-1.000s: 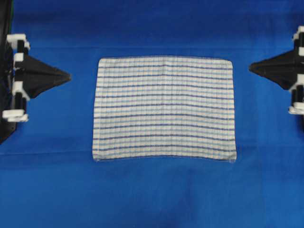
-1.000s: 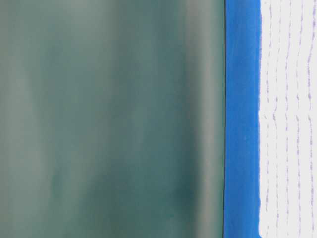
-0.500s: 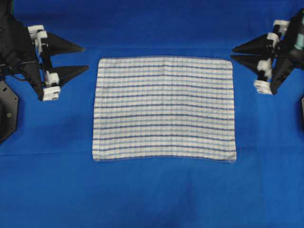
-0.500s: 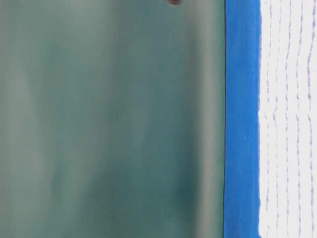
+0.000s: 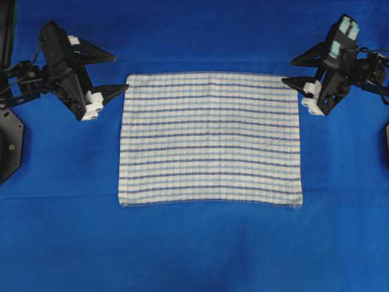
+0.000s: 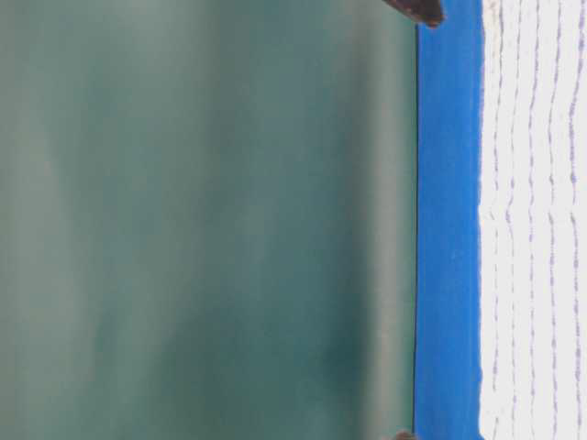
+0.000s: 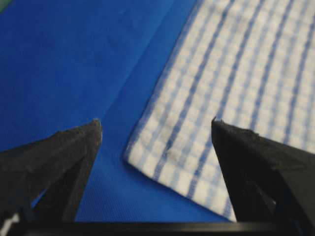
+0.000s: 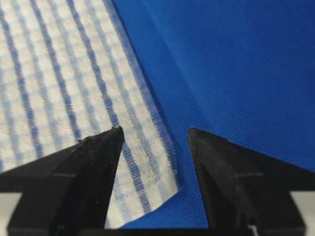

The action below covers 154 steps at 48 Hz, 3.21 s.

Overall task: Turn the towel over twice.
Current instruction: 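Grasp the striped towel's top left and right corners with both grippers, then lift the towel corners and pull them away from the table, then swing the held edge down and toward the near side, flipping the towel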

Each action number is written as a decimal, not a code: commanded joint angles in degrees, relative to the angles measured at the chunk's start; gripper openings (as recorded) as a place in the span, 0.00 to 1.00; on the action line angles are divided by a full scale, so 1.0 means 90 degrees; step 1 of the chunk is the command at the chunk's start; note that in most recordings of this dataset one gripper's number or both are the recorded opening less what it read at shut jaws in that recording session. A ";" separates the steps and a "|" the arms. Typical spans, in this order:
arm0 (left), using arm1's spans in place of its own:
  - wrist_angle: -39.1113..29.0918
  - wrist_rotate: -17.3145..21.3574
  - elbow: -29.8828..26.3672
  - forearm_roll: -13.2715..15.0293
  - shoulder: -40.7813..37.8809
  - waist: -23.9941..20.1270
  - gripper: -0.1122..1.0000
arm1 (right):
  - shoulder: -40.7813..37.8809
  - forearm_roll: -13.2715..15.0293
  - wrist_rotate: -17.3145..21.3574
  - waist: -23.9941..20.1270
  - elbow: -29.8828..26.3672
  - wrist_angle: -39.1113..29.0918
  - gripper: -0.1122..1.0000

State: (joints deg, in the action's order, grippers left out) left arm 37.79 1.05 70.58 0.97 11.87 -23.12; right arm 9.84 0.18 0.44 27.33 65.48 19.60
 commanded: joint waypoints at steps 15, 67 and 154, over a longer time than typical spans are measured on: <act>0.0566 0.0361 -0.0537 0.0010 -0.1650 -0.0273 0.89 | -0.1006 -0.0010 -0.0010 0.0127 -0.0313 0.0156 0.64; -0.1602 0.0811 -0.1357 0.0078 -0.0361 -0.1182 0.12 | -0.0215 0.0029 -0.0254 0.1123 -0.0898 -0.0596 0.12; -0.2480 0.0859 -0.0840 0.0049 0.2803 0.1074 0.12 | 0.2988 0.0000 0.0029 -0.2207 -0.1865 -0.4727 0.12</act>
State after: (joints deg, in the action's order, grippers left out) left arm 15.91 8.96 62.84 1.49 37.00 -16.35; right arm 37.00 0.35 -0.44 10.72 48.52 -23.91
